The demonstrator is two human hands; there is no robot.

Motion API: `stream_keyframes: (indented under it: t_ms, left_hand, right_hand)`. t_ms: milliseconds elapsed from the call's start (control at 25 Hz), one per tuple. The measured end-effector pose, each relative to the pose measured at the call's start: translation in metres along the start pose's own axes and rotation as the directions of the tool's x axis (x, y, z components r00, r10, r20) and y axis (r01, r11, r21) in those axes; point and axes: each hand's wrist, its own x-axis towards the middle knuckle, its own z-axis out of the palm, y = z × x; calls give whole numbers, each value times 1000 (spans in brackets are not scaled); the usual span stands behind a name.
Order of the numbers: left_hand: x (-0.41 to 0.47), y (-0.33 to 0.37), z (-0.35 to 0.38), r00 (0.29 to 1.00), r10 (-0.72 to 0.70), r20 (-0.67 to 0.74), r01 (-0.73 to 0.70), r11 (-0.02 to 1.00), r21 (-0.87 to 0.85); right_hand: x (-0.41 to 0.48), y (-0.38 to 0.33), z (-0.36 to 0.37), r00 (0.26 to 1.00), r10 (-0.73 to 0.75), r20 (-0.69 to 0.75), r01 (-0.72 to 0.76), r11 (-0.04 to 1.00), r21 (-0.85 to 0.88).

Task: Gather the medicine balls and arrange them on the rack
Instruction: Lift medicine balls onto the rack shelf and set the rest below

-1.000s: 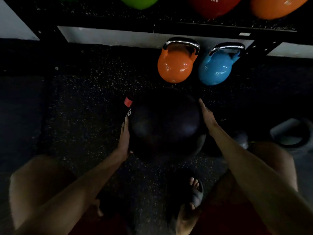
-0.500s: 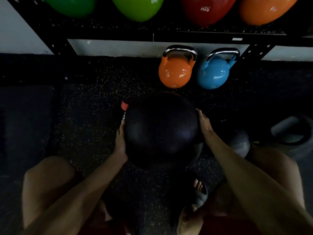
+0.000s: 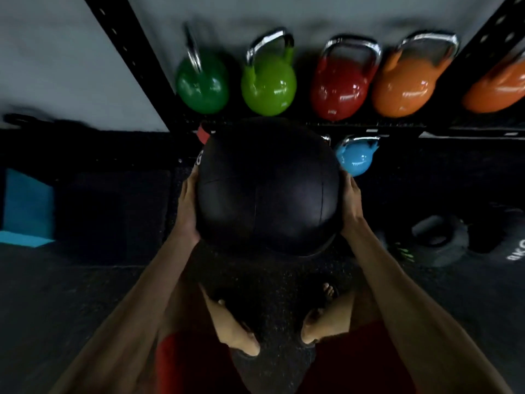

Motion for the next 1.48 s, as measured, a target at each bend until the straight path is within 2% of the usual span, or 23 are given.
stream_keyframes:
  t_ms: [120,200,280,440,600,720,1000,1200,1360,1480]
  left_hand:
    - [-48,106,24,990,138,-2,-138,990,-6]
    - [-84,183,44,964,262,47,-261,965,-36]
    - [-114,250,62,942,318,103,-316,948,-37]
    - [-171,387,95,878,470,92,-471,882,-12]
    - [-224,513,128,767,618,172,-618,784,-63]
    - [-257,590,146,685,709,167,-704,703,-101]
    - [-304,737,167,475,853,215,-844,511,-163]
    - [-315,829,185,369,900,234,-907,403,-121]
    - [-319,894,208,195,960,200,-970,219,-106]
    - [-316,927,219,111,983,149,-987,127,-101]
  right_hand:
    - [-44,-106,4,997,-81,-20,82,994,66]
    - [-73,-187,7,987,-159,-19,160,981,110]
    - [-94,-254,12,979,-201,-6,200,967,156]
    - [-130,-392,27,919,-394,-23,390,894,220]
    - [-160,-525,51,851,-521,-66,514,801,306]
    - [-183,-613,64,795,-605,-54,576,723,381]
    - [-221,-756,92,650,-751,-117,687,514,514]
    - [-229,-843,100,576,-813,-81,707,446,549]
    - [-222,-913,103,401,-915,-43,767,309,563]
    - [-214,-953,106,317,-945,-81,773,208,599]
